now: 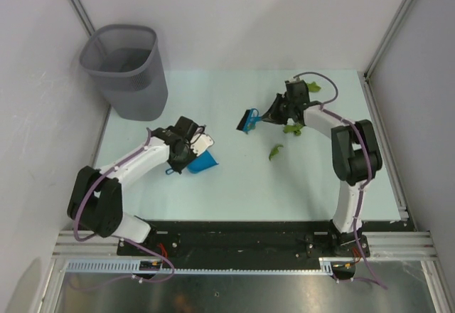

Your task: Sweep away the paper scraps from the table

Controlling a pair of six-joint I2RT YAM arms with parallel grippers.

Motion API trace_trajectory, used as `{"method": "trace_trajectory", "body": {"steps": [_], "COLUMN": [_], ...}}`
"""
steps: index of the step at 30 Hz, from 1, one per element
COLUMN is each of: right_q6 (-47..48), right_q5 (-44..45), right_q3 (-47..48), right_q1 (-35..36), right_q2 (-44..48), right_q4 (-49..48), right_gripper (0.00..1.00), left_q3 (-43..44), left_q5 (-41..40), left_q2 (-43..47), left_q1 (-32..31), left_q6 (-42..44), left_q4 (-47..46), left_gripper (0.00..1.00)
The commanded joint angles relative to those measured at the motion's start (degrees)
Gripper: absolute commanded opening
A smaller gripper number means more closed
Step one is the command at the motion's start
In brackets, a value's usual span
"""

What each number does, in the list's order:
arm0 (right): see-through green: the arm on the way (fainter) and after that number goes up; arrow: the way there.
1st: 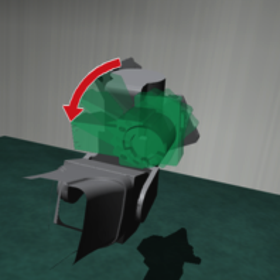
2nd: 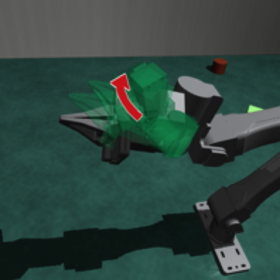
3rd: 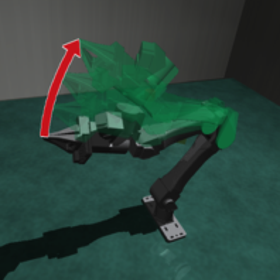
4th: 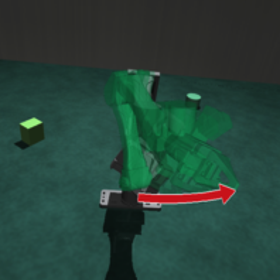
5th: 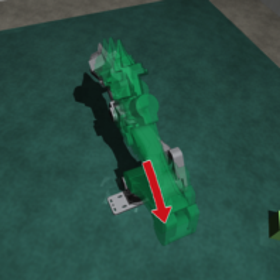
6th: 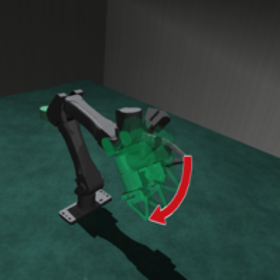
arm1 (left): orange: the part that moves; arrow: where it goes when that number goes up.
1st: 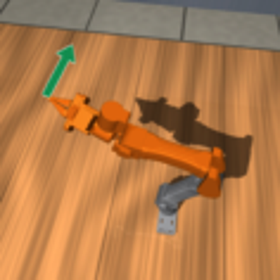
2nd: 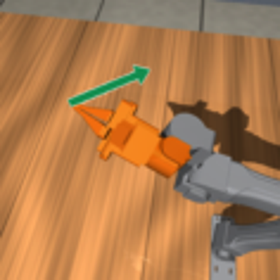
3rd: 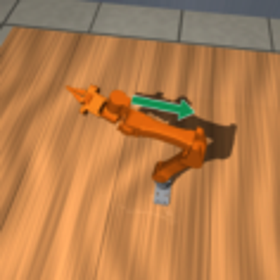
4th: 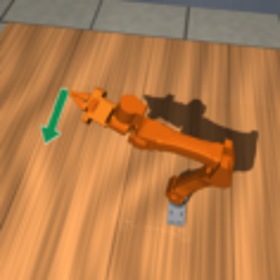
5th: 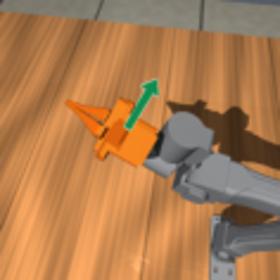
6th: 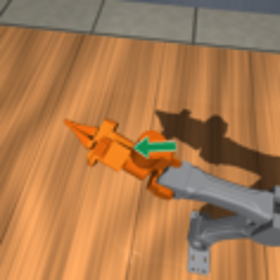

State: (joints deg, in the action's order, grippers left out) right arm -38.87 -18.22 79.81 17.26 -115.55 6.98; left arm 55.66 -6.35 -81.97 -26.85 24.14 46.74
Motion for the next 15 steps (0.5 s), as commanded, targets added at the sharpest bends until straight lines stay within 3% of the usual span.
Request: {"method": "trace_trajectory", "body": {"steps": [1,6,11,15], "right_q6": [11.8,15.1,19.6,22.2], "right_q5": [3.8,9.6,7.8,15.3], "right_q3": [-3.3,-6.6,-6.5,-6.4], "right_q1": [-0.1,-0.1,-0.1,-1.7], "right_q2": [8.9,19.5,30.9,36.0], "right_q4": [14.3,19.6,23.2,28.4], "right_gripper": [0.00,0.00,0.00,0.00], "left_q3": [1.6,3.5,6.4,11.6], "left_q5": [0.5,0.0,-0.9,-0.4], "left_q2": [-2.2,-4.6,-7.8,-11.4], "left_q1": [0.0,-1.6,-3.6,-4.8], "left_q6": [1.7,3.4,5.4,6.8], "left_q4": [-1.2,-1.3,-1.2,-1.2], "left_gripper": [0.00,0.00,0.00,0.00]}}
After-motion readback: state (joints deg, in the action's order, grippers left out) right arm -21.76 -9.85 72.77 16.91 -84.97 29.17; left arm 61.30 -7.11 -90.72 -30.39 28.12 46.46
